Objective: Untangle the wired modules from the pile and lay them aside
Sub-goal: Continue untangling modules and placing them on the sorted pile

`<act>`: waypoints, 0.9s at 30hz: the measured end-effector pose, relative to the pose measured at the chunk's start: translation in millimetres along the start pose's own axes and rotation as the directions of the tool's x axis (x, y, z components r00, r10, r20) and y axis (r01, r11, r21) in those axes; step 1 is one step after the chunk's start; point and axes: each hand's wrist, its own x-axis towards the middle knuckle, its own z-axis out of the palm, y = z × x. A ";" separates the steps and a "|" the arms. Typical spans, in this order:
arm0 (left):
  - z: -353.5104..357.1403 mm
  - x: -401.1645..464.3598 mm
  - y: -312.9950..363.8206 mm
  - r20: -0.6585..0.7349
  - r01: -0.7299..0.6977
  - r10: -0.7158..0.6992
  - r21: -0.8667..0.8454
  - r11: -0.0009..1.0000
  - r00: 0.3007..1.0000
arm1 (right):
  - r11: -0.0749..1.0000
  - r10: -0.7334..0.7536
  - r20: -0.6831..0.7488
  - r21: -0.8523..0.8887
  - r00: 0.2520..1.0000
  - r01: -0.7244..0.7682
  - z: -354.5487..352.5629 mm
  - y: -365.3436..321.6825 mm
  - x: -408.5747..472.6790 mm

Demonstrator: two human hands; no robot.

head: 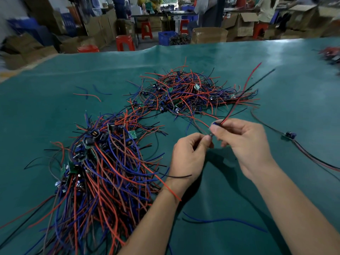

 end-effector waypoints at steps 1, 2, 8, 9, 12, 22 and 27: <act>-0.2 -0.4 0.5 0.022 -0.008 0.007 0.015 1.000 1.000 | 1.000 -0.016 -0.051 0.022 0.999 0.017 -2.6 -2.3 1.5; -0.2 -1.0 1.2 0.042 -0.014 0.013 0.018 1.000 0.999 | 0.999 -0.028 -0.103 0.043 0.994 0.033 -5.3 -5.2 3.0; -1.0 -4.6 5.3 0.092 -0.024 0.029 -0.054 0.998 0.995 | 0.972 -0.081 -0.353 0.179 0.932 0.152 -17.9 -62.7 8.9; -0.7 -4.5 4.3 0.084 -0.023 0.026 -0.037 0.999 0.996 | 0.967 -0.114 -0.346 0.175 0.931 0.184 -15.6 -79.7 9.8; 0.8 -3.8 1.1 0.068 0.000 -0.002 0.024 1.000 0.998 | 0.954 -0.244 -0.179 0.130 0.953 0.269 5.4 -128.1 13.1; 0.5 -1.8 0.9 -0.006 0.017 -0.017 0.016 1.000 1.000 | 0.782 0.115 0.457 -0.589 0.882 0.204 115.4 -108.4 58.5; 0.9 -1.5 -0.3 -0.031 0.040 -0.039 0.029 0.999 0.999 | 0.324 0.213 0.210 -0.937 0.954 0.134 85.8 -42.8 95.0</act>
